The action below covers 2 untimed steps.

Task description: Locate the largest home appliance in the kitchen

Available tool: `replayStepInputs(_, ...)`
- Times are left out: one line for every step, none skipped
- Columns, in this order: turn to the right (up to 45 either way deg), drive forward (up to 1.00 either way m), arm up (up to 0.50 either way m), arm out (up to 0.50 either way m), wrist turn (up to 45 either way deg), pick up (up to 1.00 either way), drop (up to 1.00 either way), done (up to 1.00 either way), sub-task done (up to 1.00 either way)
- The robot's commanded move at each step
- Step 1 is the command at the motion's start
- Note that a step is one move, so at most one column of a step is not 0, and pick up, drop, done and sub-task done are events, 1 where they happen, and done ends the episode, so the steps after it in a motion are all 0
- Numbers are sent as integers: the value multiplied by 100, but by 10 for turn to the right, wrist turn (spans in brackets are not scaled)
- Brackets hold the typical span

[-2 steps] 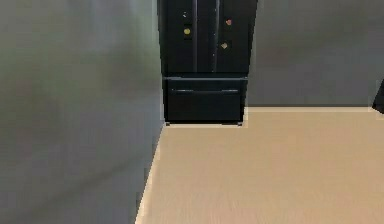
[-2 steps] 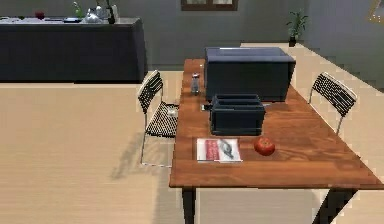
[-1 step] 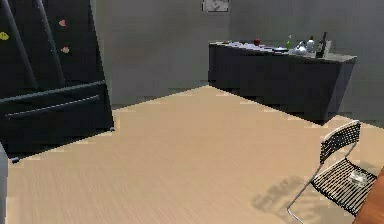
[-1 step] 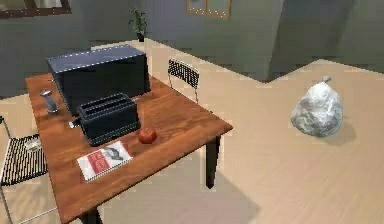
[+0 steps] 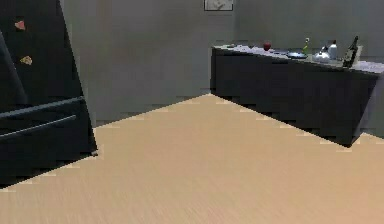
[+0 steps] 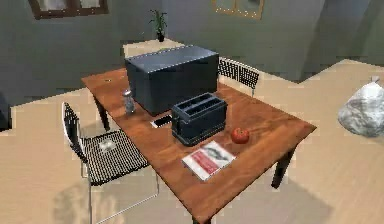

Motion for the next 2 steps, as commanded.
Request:
replayStepInputs(-270,0,0,0,0,0,0,0,0)
replayStepInputs(0,100,0,0,0,0,0,0,0)
